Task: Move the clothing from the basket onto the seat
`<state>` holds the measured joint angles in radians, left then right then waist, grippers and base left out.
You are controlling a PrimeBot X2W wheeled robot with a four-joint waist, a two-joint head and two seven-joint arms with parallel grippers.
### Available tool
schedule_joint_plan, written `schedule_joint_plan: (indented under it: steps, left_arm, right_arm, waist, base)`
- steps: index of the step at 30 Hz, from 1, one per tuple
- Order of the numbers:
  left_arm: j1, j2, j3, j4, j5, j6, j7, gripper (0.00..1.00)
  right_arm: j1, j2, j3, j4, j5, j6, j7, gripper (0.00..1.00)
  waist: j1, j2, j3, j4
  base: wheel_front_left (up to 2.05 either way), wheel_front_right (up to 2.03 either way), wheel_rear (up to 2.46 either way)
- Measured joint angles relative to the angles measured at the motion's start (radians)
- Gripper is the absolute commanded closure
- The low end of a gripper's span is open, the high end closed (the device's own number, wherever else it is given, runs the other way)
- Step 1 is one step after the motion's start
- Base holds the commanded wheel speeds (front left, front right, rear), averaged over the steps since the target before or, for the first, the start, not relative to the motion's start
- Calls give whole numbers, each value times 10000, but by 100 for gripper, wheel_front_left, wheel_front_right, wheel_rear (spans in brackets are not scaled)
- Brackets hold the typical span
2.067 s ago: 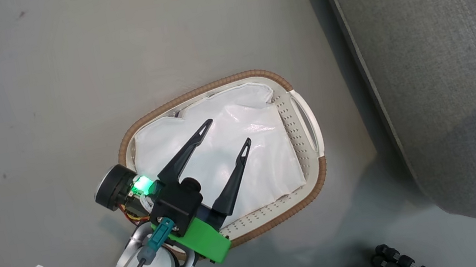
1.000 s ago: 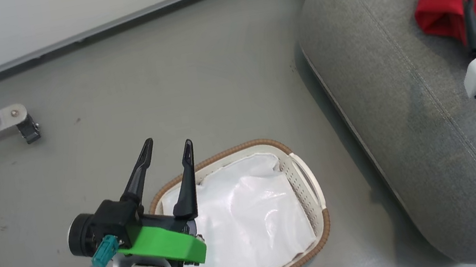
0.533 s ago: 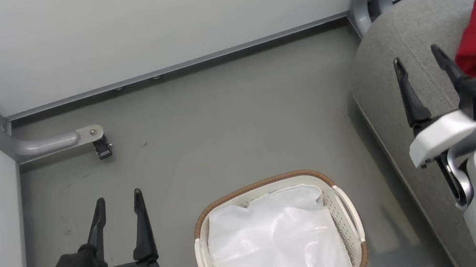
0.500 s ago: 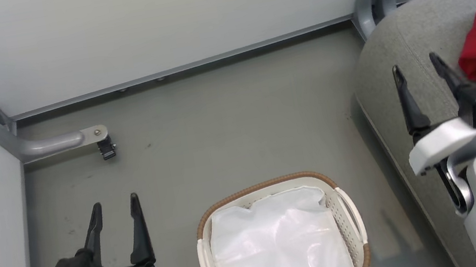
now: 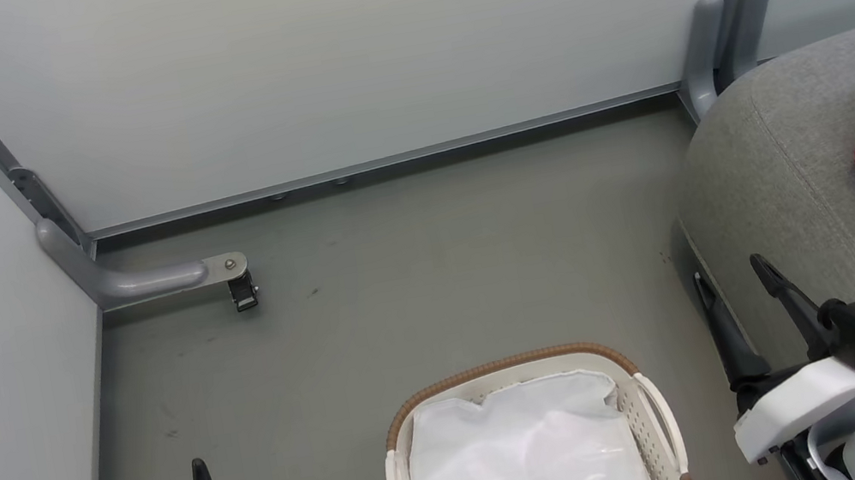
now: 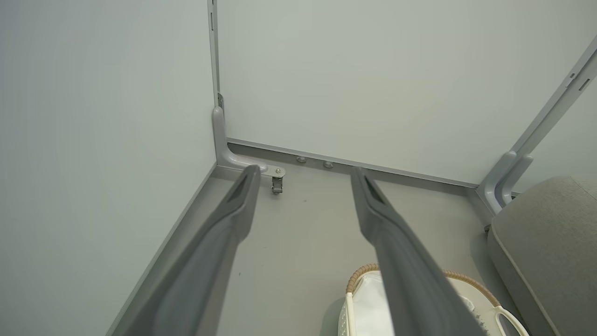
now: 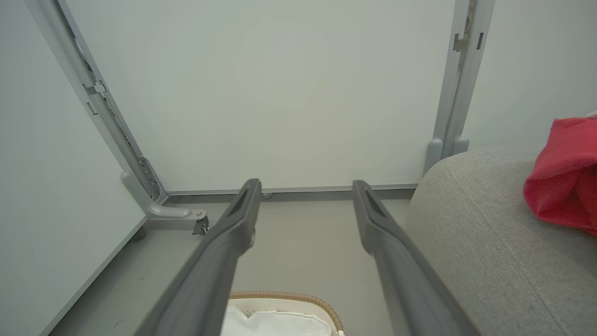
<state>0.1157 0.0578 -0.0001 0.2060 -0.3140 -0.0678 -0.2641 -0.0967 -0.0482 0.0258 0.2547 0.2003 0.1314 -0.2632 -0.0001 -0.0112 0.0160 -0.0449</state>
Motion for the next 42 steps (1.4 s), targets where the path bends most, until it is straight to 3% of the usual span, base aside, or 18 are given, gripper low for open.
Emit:
schedule_joint_plan:
  steps: [23,24,30,42]
  left_arm:
    - [174,-69,35,27,-94,-109,0,0]
    - [174,-69,33,50,-109,-109,0,100]
    - [184,-123,0,529,-180,-109,82,100]
    - [5,-127,163,548,-2211,-148,648,100]
  right_arm:
    - [293,-4,265,-8,-318,0,0,0]
    - [293,-2,268,2,-313,0,0,100]
    - [537,69,282,435,-194,0,46,100]
    - [548,59,75,405,2098,0,619,100]
  waist:
    - [0,0,-93,-48]
    - [0,0,-93,-45]
    - [1,0,-93,-37]
    - [1,0,-97,11]
  base:
    - [0,0,0]
    - [0,0,0]
    - [0,0,0]
    - [0,0,0]
